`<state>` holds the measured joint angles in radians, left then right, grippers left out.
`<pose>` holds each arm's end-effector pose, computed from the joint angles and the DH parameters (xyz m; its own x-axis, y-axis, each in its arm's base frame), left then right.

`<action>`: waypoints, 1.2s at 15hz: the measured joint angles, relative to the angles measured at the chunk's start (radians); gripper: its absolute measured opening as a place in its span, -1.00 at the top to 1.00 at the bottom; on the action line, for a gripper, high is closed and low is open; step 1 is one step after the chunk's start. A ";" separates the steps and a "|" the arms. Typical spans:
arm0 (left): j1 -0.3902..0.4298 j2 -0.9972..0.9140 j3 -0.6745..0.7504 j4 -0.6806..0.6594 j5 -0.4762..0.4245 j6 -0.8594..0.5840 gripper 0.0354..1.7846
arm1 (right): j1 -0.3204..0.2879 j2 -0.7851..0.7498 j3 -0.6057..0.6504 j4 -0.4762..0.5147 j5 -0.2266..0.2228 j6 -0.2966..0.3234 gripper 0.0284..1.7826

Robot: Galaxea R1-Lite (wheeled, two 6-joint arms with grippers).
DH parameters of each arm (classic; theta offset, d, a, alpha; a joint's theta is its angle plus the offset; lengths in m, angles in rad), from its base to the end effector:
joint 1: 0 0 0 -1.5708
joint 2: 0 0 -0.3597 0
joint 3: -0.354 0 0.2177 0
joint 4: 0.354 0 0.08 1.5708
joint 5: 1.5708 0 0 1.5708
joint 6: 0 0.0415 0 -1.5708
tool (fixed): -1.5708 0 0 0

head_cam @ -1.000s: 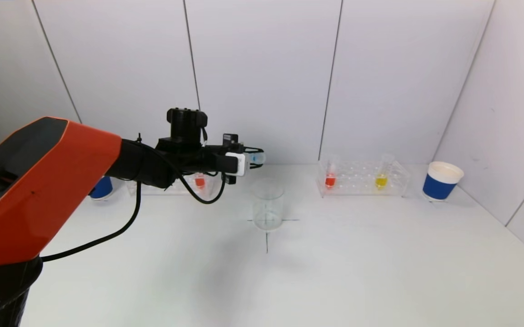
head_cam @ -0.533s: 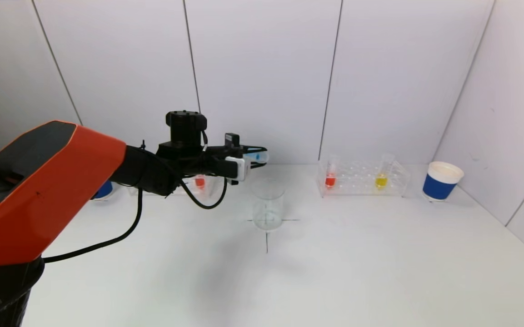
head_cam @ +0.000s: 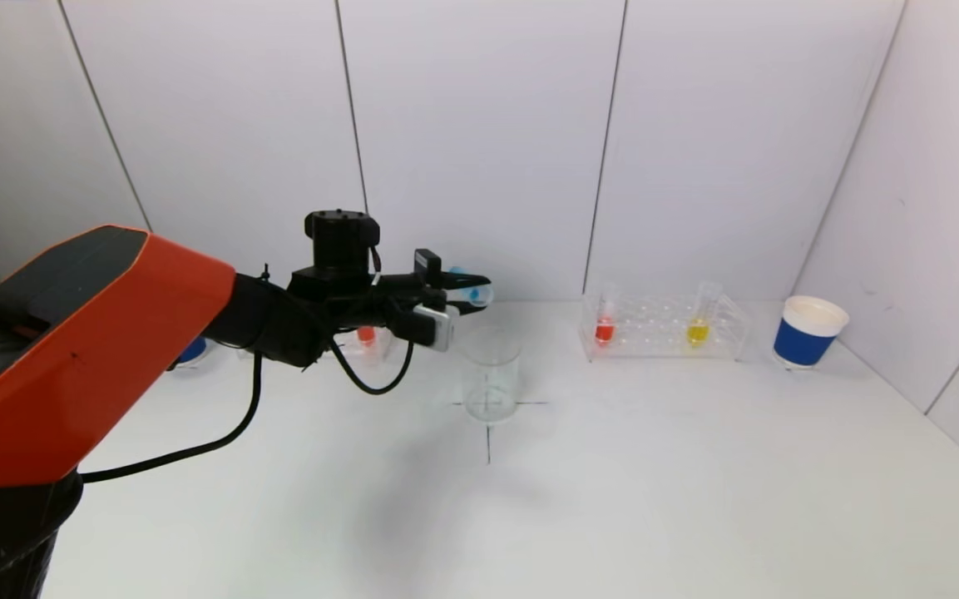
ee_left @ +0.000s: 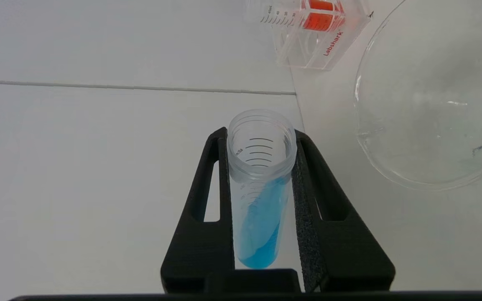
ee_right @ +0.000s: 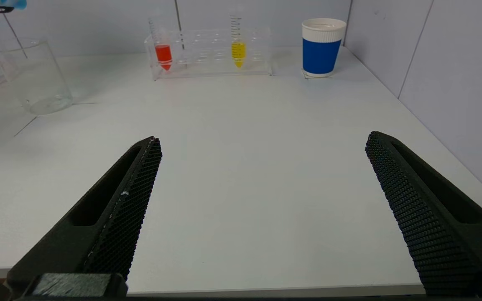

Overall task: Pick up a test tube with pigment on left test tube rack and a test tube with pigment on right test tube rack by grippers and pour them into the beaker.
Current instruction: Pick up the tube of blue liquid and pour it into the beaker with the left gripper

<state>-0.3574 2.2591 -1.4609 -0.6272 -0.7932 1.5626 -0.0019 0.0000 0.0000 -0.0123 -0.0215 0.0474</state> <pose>0.4886 -0.2140 0.1657 0.3984 -0.9094 -0.1194 0.1668 -0.0562 0.9844 -0.0340 -0.0008 0.0770 0.9997 -0.0234 0.0123 0.0228 0.9986 0.0476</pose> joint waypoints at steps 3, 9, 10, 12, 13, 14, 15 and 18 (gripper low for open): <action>0.000 -0.001 0.006 0.000 -0.003 0.063 0.54 | 0.000 0.000 0.000 0.000 0.000 0.000 -0.99; -0.007 -0.004 0.006 0.000 -0.002 0.136 0.54 | 0.000 0.000 0.000 0.000 0.000 0.000 -0.99; -0.008 -0.004 0.005 0.002 -0.002 0.144 0.54 | 0.000 0.000 0.000 0.000 0.000 0.000 -0.99; -0.011 -0.006 0.006 0.019 0.001 0.147 0.54 | 0.000 0.000 0.000 0.000 0.000 0.000 -0.99; -0.013 -0.006 0.006 0.041 0.005 0.149 0.54 | 0.000 0.000 0.000 0.000 0.000 0.000 -0.99; -0.014 -0.007 0.004 0.056 0.008 0.159 0.54 | 0.000 0.000 0.000 0.000 0.000 0.000 -0.99; -0.014 -0.008 0.000 0.071 0.008 0.180 0.54 | 0.000 0.000 0.000 0.000 0.000 0.000 -0.99; -0.014 -0.010 -0.005 0.122 0.011 0.261 0.54 | 0.000 0.000 0.000 0.000 0.000 0.000 -0.99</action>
<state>-0.3717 2.2489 -1.4657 -0.5051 -0.7826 1.8238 -0.0023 0.0000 0.0000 -0.0119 -0.0215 0.0474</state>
